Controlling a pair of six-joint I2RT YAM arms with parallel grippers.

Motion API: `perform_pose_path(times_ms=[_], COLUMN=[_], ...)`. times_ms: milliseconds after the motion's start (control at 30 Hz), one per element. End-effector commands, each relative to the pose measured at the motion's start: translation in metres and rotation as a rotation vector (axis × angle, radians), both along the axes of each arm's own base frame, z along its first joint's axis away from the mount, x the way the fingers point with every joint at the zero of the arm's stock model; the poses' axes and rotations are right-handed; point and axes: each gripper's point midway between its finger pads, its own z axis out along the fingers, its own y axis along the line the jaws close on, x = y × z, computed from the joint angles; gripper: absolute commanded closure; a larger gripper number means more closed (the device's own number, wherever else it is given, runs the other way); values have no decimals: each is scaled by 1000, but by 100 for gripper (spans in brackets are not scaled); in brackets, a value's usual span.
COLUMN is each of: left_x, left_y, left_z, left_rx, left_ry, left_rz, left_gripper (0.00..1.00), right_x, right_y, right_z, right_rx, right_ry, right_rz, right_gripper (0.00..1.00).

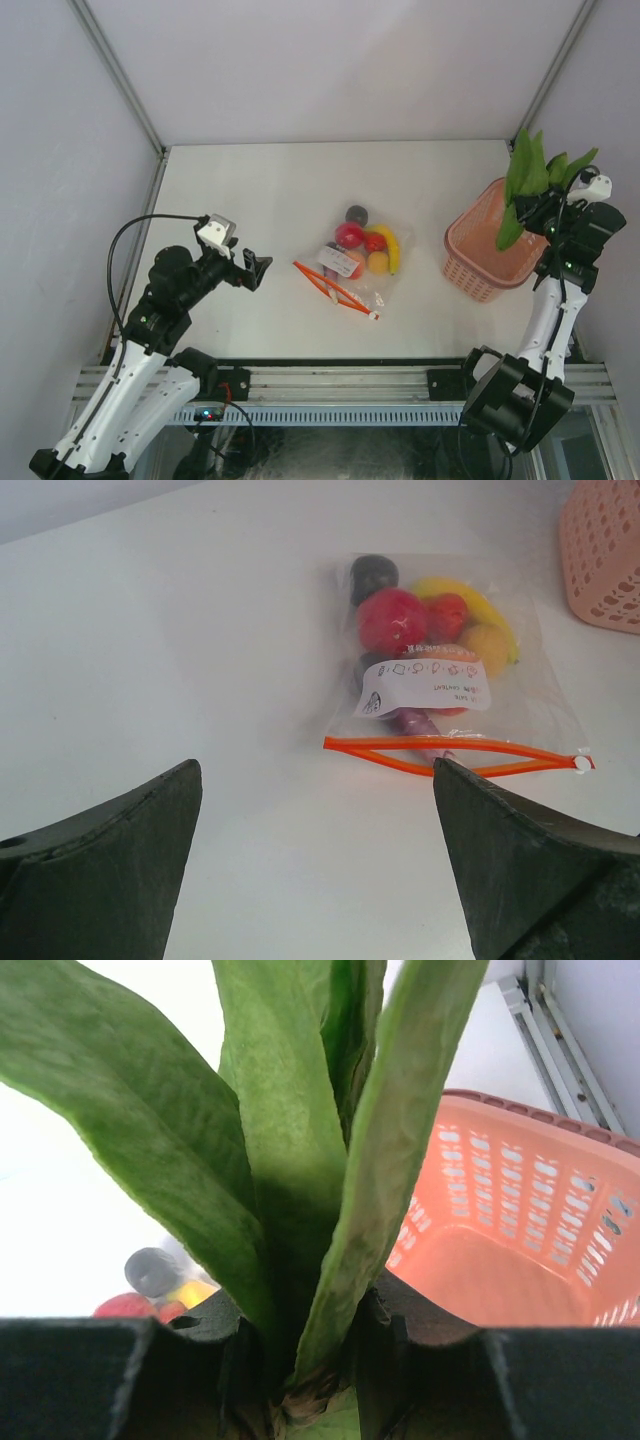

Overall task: Open the zip-top bag and remove the fake food
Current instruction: Place the fake vegetable in the bin.

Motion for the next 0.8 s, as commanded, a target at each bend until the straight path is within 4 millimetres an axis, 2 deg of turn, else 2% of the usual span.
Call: perform_pose_path(times_ms=[0, 133, 367, 533, 667, 767], left_x=[4, 4, 4, 3, 3, 3], left_y=[1, 1, 2, 2, 2, 3], left_z=[7, 8, 8, 8, 9, 9], left_rx=[-4, -4, -5, -7, -7, -7], left_ry=[-45, -47, -50, -50, -52, -54], left_rz=[0, 3, 9, 8, 10, 11], left_gripper=[0, 0, 0, 0, 0, 0], right_x=[1, 2, -1, -1, -1, -1], right_y=[-16, -25, -29, -37, -40, -41], right_z=[1, -9, -33, -40, -44, -46], right_rx=[13, 49, 104, 94, 96, 100], right_ry=[5, 38, 123, 145, 159, 167], right_rz=[-78, -116, -138, -182, -193, -198], right_gripper=[100, 100, 99, 97, 93, 86])
